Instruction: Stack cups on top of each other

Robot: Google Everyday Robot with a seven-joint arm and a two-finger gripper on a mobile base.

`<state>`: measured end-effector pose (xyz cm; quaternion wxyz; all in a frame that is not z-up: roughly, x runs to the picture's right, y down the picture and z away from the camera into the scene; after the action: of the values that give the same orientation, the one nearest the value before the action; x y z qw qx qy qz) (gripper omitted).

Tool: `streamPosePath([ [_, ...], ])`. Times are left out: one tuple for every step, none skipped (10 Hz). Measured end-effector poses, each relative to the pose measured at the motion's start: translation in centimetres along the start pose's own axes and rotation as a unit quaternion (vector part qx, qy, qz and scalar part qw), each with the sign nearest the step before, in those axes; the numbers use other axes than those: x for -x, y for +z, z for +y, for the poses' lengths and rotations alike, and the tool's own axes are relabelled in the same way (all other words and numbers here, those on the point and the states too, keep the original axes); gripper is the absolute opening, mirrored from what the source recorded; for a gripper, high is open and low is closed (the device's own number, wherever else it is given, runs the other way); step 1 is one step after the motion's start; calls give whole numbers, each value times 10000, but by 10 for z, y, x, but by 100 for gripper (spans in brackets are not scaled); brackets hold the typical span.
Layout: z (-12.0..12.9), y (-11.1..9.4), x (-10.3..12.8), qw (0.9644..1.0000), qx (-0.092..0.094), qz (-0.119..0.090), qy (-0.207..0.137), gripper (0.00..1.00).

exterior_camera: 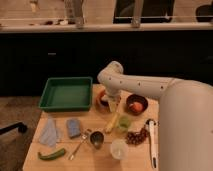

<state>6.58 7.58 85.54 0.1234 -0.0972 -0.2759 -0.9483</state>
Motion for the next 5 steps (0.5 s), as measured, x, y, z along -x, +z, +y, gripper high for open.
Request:
streamPosePath([
  [-1,-2,2,10000,0,14,-30,80],
  [-1,-5,8,9999,-21,60,-88,80],
  [0,-7,16,9998,-62,100,-133,80],
  [1,-9,23,9996,-103,151,-214,80],
  [3,-9,28,9991,-139,194,-354,80],
])
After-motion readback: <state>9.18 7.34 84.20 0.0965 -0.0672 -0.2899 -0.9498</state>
